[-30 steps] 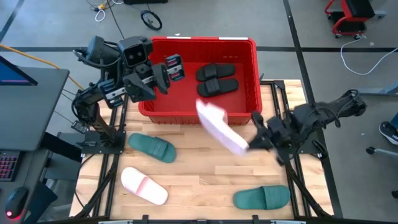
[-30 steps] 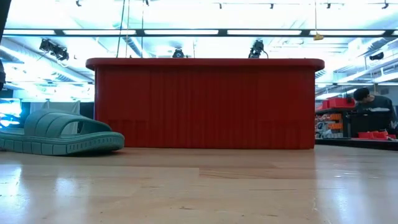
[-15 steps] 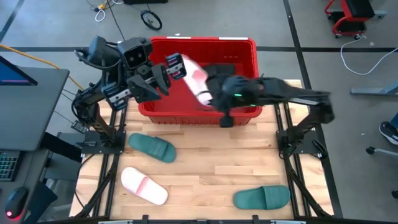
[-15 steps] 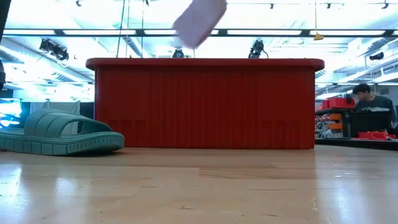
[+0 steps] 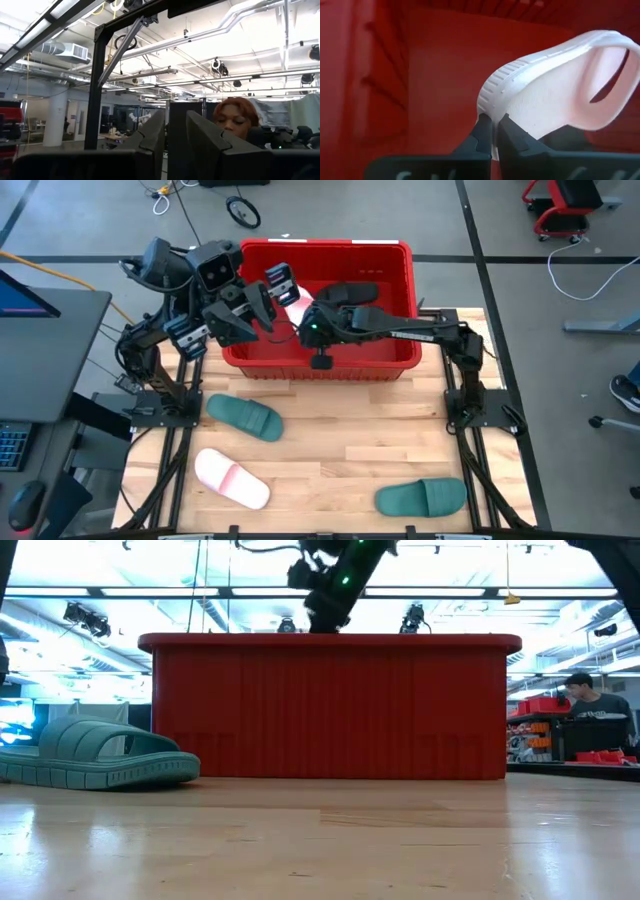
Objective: Pick and place slides into bin
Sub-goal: Put the right pink slide into the red bin
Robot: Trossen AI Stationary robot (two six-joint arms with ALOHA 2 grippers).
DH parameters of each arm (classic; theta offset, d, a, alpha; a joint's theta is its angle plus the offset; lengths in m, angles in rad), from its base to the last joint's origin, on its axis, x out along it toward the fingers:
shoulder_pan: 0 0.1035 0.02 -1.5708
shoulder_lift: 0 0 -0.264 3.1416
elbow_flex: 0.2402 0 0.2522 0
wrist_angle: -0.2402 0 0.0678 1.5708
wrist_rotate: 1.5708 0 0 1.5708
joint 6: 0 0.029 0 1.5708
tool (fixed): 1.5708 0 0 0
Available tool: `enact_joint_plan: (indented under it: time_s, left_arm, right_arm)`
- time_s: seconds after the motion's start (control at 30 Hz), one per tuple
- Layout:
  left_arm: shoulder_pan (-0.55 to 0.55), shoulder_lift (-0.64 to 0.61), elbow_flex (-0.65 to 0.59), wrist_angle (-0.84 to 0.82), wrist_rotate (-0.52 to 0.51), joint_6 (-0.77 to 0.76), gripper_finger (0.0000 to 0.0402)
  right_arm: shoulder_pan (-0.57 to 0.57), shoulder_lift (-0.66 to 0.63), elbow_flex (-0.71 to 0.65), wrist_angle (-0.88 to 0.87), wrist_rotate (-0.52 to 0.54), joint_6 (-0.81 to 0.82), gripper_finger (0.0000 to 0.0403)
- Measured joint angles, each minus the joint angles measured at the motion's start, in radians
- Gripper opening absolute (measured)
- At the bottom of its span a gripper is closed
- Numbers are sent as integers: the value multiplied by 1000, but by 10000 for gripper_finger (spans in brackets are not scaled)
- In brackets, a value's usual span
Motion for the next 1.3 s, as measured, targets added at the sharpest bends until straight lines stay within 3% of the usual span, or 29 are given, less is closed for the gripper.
enact_joint_plan:
  time_s: [0.4,0.47,0.53,0.6,0.77,0.97,1.3]
  left_arm:
    - [0,0,0,0,1,-37,84]
    - [0,0,0,0,1,-39,87]
    - [-2,0,0,-1,1,-42,89]
    - [-6,0,0,-1,1,-44,89]
    - [-6,0,0,-2,2,-44,82]
    - [-5,0,0,-1,2,-44,82]
    - [-6,0,0,-2,2,-47,88]
  right_arm:
    - [-113,94,7,103,-150,112,9]
    - [-133,94,3,107,-234,153,9]
    - [-164,87,-2,109,-396,226,9]
    - [-181,73,-5,118,-462,265,9]
    - [-194,18,2,164,-376,234,8]
    - [-227,68,1,217,-286,182,8]
    - [-253,184,0,256,-271,136,8]
